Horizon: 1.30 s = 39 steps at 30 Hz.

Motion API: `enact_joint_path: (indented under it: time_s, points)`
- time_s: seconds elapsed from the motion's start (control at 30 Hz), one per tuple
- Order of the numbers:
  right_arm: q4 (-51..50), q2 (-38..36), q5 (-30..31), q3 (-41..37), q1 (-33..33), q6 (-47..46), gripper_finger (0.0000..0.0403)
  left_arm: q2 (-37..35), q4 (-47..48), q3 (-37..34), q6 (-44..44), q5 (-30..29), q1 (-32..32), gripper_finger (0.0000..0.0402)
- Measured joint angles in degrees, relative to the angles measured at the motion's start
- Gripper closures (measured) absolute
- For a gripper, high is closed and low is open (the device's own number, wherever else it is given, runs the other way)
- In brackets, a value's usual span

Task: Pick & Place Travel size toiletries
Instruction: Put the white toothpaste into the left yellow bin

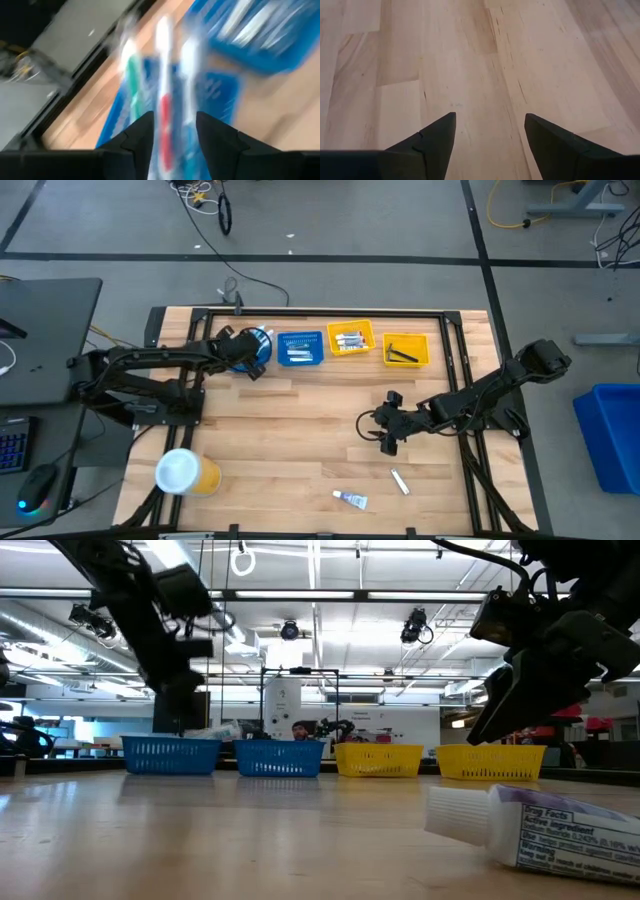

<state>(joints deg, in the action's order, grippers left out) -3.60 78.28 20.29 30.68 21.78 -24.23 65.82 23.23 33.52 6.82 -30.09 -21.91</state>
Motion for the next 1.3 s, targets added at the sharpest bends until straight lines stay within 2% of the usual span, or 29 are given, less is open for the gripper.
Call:
enact_joint_path:
  time_s: [0.2,0.4,0.5,0.67,0.93,1.13,1.3]
  points:
    - [0.0,0.0,-1.5,0.0,0.0,-0.4,0.0147,-4.4,-1.6,4.2,6.1,5.9,6.0,0.0269]
    - [2.6,0.0,-2.8,0.0,0.3,-2.1,0.0129,-5.2,-12.8,4.3,12.7,14.7,16.2,0.0276]
    - [6.9,0.1,-4.2,0.0,1.6,-2.4,0.0126,-2.5,-20.5,4.3,12.9,14.6,23.2,0.0276]
    - [13.2,1.4,-4.2,0.0,6.0,-3.2,0.0136,4.5,-35.5,4.3,9.9,10.8,33.1,0.0276]
    - [15.4,4.9,-4.0,0.0,12.5,-7.0,0.0159,17.6,-57.0,4.4,8.8,10.5,41.3,0.0276]
    - [19.5,7.1,-2.1,0.0,15.1,-8.3,0.0166,25.8,-59.2,7.8,9.0,12.9,43.7,0.0276]
    - [21.5,10.1,-1.3,0.0,16.8,-8.1,0.0171,28.3,-58.8,10.9,7.0,13.2,45.5,0.0276]
